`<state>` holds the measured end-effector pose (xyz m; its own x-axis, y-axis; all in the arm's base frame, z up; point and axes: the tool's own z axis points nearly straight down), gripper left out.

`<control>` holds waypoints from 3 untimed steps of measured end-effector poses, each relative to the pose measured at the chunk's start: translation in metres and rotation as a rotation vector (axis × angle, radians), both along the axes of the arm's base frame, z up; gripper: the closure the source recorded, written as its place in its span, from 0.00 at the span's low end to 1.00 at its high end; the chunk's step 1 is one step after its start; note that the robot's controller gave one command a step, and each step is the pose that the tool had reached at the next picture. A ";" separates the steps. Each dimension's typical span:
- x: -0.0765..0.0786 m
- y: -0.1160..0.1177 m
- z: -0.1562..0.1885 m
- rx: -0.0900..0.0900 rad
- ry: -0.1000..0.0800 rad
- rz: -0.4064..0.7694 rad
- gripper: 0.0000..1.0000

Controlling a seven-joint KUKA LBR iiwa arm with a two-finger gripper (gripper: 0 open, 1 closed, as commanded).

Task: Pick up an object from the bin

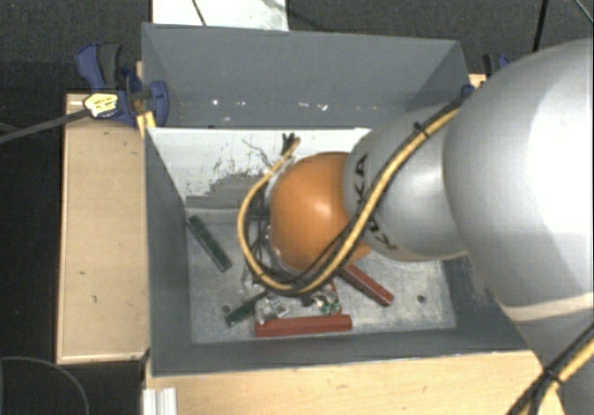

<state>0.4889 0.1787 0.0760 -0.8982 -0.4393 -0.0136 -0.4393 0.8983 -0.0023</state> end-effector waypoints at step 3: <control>0.000 0.000 0.000 0.000 0.001 -0.011 1.00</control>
Offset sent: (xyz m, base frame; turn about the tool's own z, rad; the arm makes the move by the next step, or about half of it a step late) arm 0.0000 0.0000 0.0000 0.0000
